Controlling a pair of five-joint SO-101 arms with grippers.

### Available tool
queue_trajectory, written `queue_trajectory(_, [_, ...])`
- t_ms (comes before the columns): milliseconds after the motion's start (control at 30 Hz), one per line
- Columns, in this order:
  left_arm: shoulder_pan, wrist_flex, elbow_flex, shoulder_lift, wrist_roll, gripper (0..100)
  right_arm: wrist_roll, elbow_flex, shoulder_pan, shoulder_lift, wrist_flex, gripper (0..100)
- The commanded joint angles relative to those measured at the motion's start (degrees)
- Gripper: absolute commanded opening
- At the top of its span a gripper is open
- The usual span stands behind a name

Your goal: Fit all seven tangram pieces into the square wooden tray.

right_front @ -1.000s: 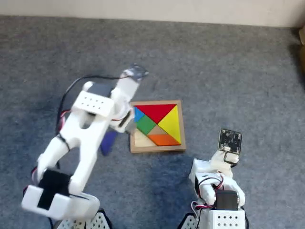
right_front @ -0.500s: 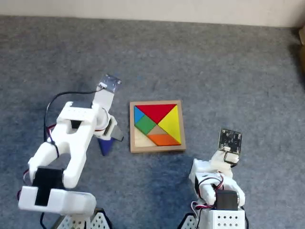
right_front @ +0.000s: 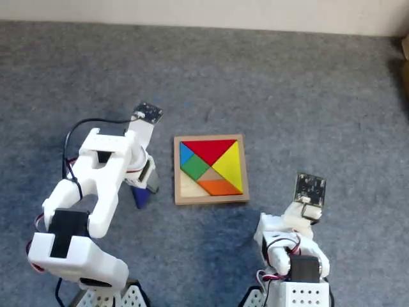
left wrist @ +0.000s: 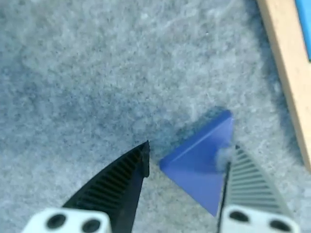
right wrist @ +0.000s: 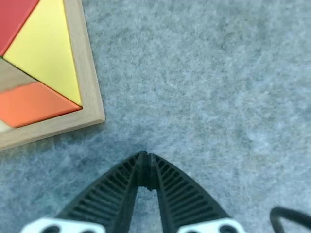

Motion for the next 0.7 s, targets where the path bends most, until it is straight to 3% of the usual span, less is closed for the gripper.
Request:
queue_trajectory(0, [-0.31,0.44,-2.42,-0.13,0.09,24,0.35,8.66,0.75,-1.19,0.04,1.5])
queue_trajectory(667, [-0.31,3.25,-1.45,-0.04,0.35,21,0.35,8.66,0.75,-1.19,0.04,1.5])
